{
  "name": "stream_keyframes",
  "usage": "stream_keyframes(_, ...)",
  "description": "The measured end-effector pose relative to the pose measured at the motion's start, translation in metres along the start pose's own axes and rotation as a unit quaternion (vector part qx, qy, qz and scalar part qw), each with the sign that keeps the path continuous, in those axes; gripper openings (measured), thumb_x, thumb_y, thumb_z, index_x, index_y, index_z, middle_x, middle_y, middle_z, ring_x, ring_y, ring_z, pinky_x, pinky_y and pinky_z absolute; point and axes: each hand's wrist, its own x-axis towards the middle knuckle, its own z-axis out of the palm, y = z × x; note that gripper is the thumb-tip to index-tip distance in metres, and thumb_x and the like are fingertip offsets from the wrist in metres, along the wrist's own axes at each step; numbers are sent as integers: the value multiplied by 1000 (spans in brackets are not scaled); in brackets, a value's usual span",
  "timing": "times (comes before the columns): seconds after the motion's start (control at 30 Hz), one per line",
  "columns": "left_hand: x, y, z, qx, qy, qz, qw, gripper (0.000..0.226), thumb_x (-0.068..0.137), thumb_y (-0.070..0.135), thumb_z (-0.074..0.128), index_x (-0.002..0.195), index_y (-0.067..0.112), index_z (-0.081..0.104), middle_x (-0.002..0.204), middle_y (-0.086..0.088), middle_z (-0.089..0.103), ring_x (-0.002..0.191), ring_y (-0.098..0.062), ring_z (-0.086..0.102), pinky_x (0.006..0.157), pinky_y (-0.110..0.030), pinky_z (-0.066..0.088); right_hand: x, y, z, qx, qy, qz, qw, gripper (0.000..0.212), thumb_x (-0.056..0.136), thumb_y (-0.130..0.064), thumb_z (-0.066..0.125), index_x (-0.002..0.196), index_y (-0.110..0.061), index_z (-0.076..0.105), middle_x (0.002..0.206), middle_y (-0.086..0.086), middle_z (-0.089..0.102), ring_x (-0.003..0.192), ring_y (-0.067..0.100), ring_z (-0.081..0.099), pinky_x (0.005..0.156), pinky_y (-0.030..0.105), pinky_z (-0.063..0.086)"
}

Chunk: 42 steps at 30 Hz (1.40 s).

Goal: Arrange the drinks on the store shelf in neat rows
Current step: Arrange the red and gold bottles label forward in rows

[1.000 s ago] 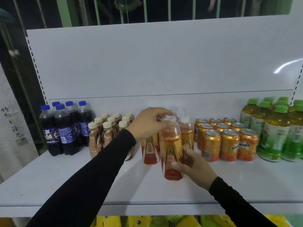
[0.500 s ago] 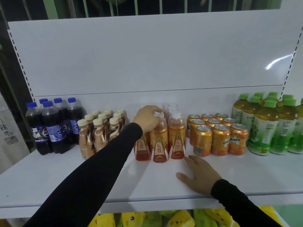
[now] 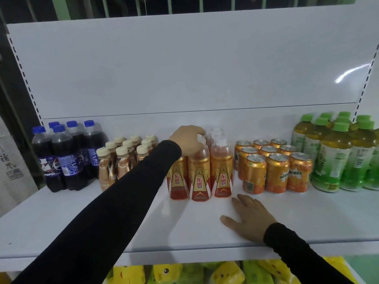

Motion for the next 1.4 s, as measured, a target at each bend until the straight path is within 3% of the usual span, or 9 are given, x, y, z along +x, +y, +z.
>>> stream_keyframes(0.17, 12, 1, -13, 29, -44, 9, 999, 49, 93, 28, 66, 140, 17, 56, 141, -3, 54, 123, -20, 52, 98, -29, 43, -2, -2, -3, 11, -10, -1, 1000, 115, 67, -89, 3, 157, -18, 12, 165, 5, 9, 151, 23, 10, 123, 39, 8)
stream_keyframes(0.37, 21, -9, -9, 33, -7, 13, 999, 39, 95, 21, 60, 133, 14, 61, 134, -5, 59, 110, -17, 55, 87, -24, 42, -2, 0, -2, 16, 0, 1, 1000, 113, 70, -90, 6, 157, -19, 12, 165, 5, 9, 151, 22, 10, 122, 38, 8)
stream_keyframes(0.57, 24, -8, -2, 22, -12, 21, 999, 32, 95, 22, 62, 126, 16, 64, 133, -2, 58, 101, -13, 49, 85, -25, 39, 0, 2, -1, 34, 7, 0, 999, 152, 31, -99, -19, 157, -20, 14, 165, 4, 10, 151, 22, 12, 122, 39, 9)
stream_keyframes(0.73, 24, -3, -4, 16, 0, 25, 1000, 40, 92, 25, 65, 131, 16, 62, 134, -2, 57, 112, -16, 53, 88, -25, 39, 0, 1, -1, 45, 18, 4, 999, 117, 66, -93, 7, 157, -20, 15, 165, 4, 11, 151, 22, 12, 122, 37, 9)
stream_keyframes(0.87, 25, 8, 3, -3, 9, 52, 999, 52, 92, 35, 66, 139, 16, 55, 136, -3, 58, 121, -18, 54, 93, -23, 40, -2, 0, -4, 69, 10, 10, 998, 126, 55, -94, 3, 156, -21, 20, 164, 2, 16, 149, 20, 17, 121, 36, 12)
stream_keyframes(0.97, 27, 20, 12, -1, -1, 58, 998, 62, 93, 47, 63, 145, 17, 48, 141, -4, 55, 125, -20, 53, 95, -24, 38, -4, -2, -5, 121, 43, 20, 992, 91, 85, -80, 30, 155, -22, 24, 162, -1, 23, 147, 17, 24, 119, 32, 17)
stream_keyframes(1.13, 32, 33, 30, 42, -22, 59, 997, 42, 96, 48, 56, 121, 14, 61, 131, -7, 61, 105, -21, 54, 84, -28, 38, -7, 1, -8, 191, 106, 26, 976, 72, 93, -66, 41, 151, -24, 33, 158, -3, 32, 142, 14, 34, 115, 29, 25)
stream_keyframes(1.23, 26, 36, 30, 21, 6, 74, 997, 48, 95, 43, 61, 134, 15, 60, 134, -4, 61, 118, -20, 54, 89, -24, 35, -7, 7, -8, 239, 146, 27, 960, 69, 91, -64, 46, 148, -25, 38, 154, -3, 40, 137, 14, 40, 113, 30, 31)
stream_keyframes(1.4, 11, 35, 30, -38, 43, 81, 995, 45, 89, 42, 69, 128, 18, 65, 114, 1, 64, 100, -11, 53, 83, -21, 36, -3, 7, -9, 340, 189, 1, 921, 97, 72, -80, 48, 151, -27, 31, 152, -3, 40, 131, 12, 44, 109, 35, 42)
